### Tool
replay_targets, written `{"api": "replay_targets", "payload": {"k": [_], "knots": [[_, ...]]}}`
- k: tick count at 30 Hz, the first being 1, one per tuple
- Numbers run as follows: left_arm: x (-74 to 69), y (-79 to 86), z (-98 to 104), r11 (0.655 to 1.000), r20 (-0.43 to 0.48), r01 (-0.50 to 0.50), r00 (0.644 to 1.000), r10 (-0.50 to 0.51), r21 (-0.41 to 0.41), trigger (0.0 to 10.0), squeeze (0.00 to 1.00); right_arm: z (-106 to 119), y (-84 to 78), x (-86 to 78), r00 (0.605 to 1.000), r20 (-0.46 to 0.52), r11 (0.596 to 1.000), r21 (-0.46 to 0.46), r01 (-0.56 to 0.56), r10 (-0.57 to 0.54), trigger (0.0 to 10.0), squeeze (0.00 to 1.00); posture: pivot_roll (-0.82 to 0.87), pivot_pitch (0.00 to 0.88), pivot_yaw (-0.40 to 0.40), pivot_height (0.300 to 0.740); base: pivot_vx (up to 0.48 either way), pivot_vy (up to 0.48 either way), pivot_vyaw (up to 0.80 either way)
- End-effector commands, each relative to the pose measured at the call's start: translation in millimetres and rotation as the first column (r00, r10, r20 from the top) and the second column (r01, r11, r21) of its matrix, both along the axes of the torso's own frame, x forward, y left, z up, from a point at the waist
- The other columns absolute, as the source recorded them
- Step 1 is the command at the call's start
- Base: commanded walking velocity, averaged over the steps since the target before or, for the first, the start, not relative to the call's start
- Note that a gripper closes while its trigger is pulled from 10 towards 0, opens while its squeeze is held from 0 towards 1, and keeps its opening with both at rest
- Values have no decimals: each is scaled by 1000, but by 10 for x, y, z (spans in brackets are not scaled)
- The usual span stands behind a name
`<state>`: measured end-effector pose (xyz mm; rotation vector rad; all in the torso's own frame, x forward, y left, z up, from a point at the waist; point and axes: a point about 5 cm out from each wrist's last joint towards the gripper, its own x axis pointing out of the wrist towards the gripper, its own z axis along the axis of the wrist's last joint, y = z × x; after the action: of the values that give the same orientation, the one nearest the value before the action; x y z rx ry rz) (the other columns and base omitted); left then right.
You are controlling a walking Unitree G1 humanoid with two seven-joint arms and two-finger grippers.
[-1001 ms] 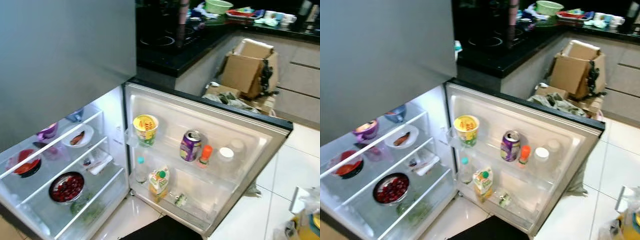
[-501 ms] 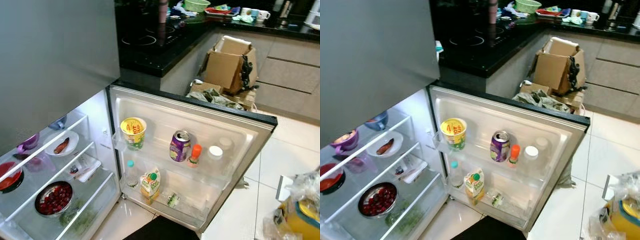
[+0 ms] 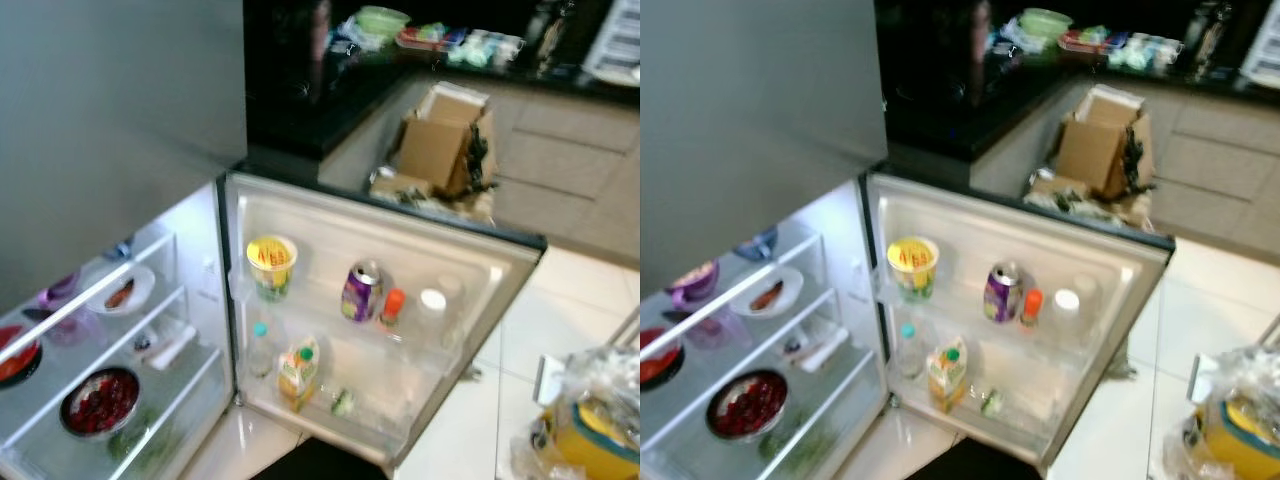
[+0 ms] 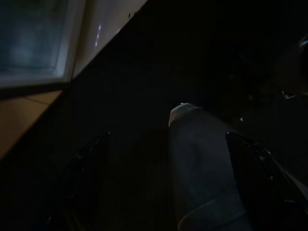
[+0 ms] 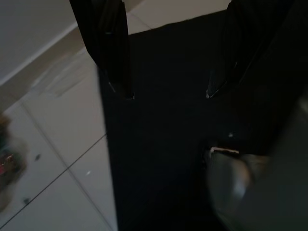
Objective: Restocking fridge
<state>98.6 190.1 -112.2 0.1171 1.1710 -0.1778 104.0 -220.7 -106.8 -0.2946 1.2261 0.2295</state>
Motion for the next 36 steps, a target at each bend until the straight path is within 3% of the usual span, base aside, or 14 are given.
{"api": "replay_targets", "payload": {"k": [1, 12, 23, 36], "knots": [[-72, -38, -25, 1000, -35, 9, 999, -10, -9, 10000, 0, 6, -37, -2, 1000, -5, 1000, -11, 1, -1, 10000, 0, -35, 0, 4, 740, 0, 0, -731], [-68, -35, -24, 1000, -31, -3, 1000, 3, -9, 10000, 0, 7, -32, 3, 1000, 1, 1000, -13, 0, 0, 10000, 0, -34, 0, 4, 740, 0, 0, -731], [-46, -61, -16, 999, -21, -3, 1000, 2, -49, 10000, 0, 12, -27, 21, 1000, 21, 1000, -13, 5, -4, 10000, 0, -34, 0, 4, 740, 0, 0, 0], [-55, -60, -18, 998, -26, -4, 1000, 2, -56, 10000, 0, 15, -38, 22, 1000, 22, 1000, -17, 0, 1, 10000, 0, -36, 0, 4, 740, 0, -464, 0]]}}
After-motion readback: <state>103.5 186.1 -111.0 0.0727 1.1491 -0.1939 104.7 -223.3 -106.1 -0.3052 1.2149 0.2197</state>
